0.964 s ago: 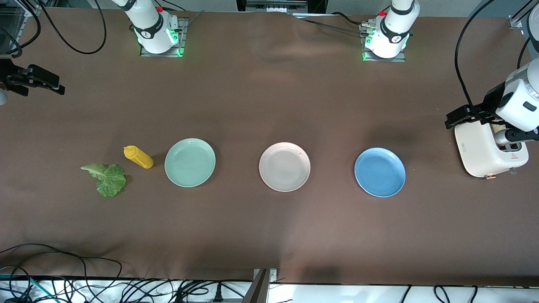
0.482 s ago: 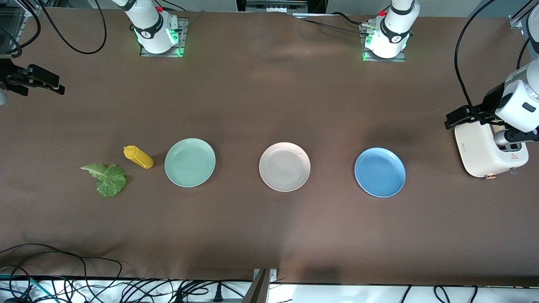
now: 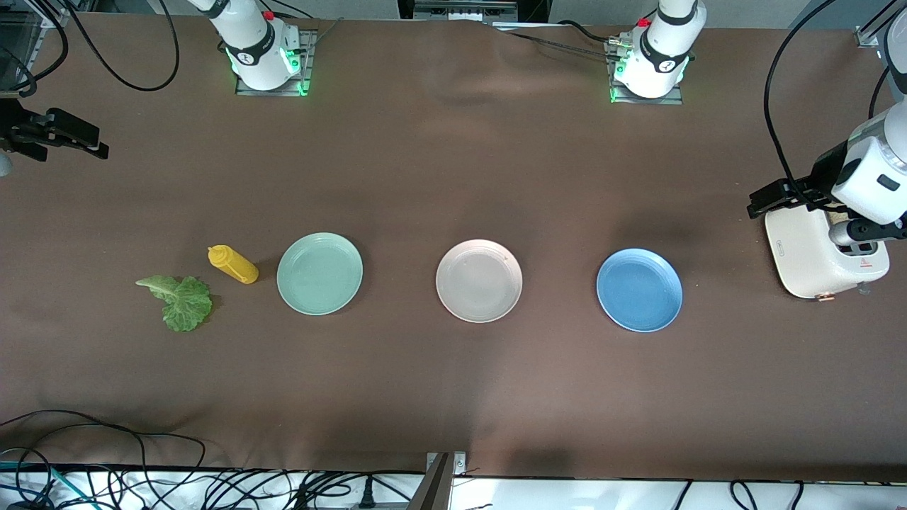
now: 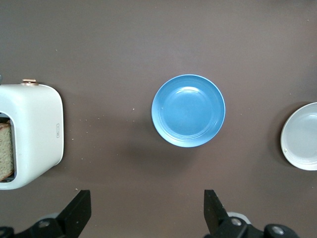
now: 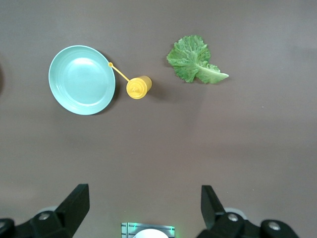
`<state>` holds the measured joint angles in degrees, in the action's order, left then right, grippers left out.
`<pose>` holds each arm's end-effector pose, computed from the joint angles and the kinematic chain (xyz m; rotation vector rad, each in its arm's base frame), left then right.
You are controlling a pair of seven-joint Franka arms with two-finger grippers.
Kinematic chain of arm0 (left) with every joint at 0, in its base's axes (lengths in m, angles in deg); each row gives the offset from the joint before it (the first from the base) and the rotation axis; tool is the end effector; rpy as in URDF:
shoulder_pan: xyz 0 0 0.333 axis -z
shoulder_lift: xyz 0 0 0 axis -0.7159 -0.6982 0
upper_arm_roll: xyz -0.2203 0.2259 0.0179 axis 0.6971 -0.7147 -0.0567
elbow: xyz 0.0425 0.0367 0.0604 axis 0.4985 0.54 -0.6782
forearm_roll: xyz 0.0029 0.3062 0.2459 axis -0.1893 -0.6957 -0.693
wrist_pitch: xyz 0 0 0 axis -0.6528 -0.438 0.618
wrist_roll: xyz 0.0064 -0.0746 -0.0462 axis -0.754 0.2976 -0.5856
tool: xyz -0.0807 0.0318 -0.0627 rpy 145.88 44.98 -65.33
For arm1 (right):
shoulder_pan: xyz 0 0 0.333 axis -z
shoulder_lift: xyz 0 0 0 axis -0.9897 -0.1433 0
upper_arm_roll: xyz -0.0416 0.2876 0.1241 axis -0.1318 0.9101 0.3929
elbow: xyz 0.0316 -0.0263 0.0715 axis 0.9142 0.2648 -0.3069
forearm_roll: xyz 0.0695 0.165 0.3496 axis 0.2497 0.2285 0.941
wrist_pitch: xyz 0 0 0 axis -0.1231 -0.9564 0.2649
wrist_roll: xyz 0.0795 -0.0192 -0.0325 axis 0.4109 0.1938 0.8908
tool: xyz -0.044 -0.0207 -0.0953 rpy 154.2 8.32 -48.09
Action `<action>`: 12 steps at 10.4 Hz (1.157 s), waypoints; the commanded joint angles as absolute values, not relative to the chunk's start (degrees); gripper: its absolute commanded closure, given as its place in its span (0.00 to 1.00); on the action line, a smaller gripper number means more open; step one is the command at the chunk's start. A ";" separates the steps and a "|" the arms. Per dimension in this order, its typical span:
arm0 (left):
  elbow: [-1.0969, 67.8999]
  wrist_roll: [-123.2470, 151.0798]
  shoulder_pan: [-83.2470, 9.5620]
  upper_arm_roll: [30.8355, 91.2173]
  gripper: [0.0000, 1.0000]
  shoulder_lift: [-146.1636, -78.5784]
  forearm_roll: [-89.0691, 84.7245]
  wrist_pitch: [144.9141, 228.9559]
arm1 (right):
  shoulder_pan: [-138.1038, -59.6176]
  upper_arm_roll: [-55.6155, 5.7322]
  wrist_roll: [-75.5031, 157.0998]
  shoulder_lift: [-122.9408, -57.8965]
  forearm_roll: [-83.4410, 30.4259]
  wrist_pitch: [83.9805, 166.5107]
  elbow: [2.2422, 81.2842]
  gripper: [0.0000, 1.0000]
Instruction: Make sandwich on beige plate with both arms
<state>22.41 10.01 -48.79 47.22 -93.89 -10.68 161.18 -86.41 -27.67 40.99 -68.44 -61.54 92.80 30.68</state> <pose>0.5904 -0.0122 0.5669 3.1196 0.2466 -0.1257 0.5488 -0.0288 0.6183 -3.0991 -0.0490 0.1672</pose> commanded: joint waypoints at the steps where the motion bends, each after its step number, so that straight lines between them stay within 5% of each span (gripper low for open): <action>1: 20.88 11.23 -49.06 47.45 0.00 -94.75 -11.60 161.00 | -86.51 -27.75 41.39 -68.10 -62.30 91.63 29.84 0.00; 12: 20.88 11.40 -49.58 47.45 0.00 -94.75 -11.60 161.79 | -86.51 -27.58 41.39 -68.10 -62.30 91.54 29.84 0.00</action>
